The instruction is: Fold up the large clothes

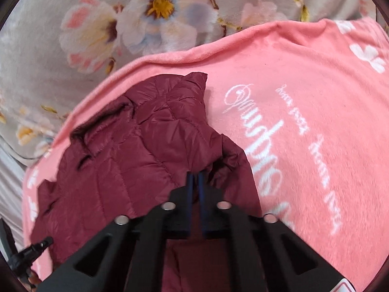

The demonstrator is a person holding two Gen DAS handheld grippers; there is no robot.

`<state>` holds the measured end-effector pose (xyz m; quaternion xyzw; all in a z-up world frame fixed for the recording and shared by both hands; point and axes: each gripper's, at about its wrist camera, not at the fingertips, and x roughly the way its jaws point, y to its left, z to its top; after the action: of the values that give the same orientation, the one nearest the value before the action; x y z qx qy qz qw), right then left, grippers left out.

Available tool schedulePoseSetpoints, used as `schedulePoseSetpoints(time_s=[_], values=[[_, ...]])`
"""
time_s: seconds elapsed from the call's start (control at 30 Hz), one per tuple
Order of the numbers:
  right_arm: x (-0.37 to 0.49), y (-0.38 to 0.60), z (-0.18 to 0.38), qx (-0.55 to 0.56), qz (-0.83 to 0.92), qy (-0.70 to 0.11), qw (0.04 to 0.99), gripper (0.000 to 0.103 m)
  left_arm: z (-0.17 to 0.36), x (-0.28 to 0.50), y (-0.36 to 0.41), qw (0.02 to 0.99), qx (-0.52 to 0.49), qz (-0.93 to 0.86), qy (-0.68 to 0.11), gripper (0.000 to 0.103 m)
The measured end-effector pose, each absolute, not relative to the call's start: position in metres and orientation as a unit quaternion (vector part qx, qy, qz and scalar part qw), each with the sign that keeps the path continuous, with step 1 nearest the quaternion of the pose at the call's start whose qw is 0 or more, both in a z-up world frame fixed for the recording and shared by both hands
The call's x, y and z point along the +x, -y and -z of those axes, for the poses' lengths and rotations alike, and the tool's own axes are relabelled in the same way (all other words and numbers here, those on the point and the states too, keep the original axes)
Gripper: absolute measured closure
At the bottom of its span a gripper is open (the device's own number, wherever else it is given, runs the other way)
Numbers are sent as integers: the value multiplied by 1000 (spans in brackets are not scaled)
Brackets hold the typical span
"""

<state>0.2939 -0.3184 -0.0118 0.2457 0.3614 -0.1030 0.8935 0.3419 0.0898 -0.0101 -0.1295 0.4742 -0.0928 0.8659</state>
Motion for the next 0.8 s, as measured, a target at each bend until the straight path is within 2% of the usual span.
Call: schedulePoseSetpoints(time_s=[0.17, 0.4, 0.47, 0.53, 0.63, 0.67, 0.7, 0.8], values=[[302, 322, 33, 224, 127, -388, 885, 103, 40, 337, -83, 862, -106, 76, -489, 101], [302, 318, 35, 194, 134, -402, 885, 103, 54, 334, -71, 882, -48, 58, -465, 100], [287, 315, 23, 194, 143, -394, 887, 93, 53, 334, -70, 886, -41, 55, -458, 99], [269, 307, 6, 185, 142, -374, 898, 89, 48, 332, -75, 887, -50, 55, -455, 96], [248, 281, -22, 152, 124, -348, 917, 89, 24, 319, -95, 903, -49, 34, -426, 75], [244, 271, -30, 143, 113, -343, 921, 89, 11, 311, -102, 913, -44, 25, -405, 61], [242, 258, -38, 135, 99, -340, 925, 90, -4, 303, -106, 923, -37, 18, -382, 55], [246, 210, -52, 110, 48, -345, 931, 94, -36, 289, -96, 936, -18, 33, -349, 55]])
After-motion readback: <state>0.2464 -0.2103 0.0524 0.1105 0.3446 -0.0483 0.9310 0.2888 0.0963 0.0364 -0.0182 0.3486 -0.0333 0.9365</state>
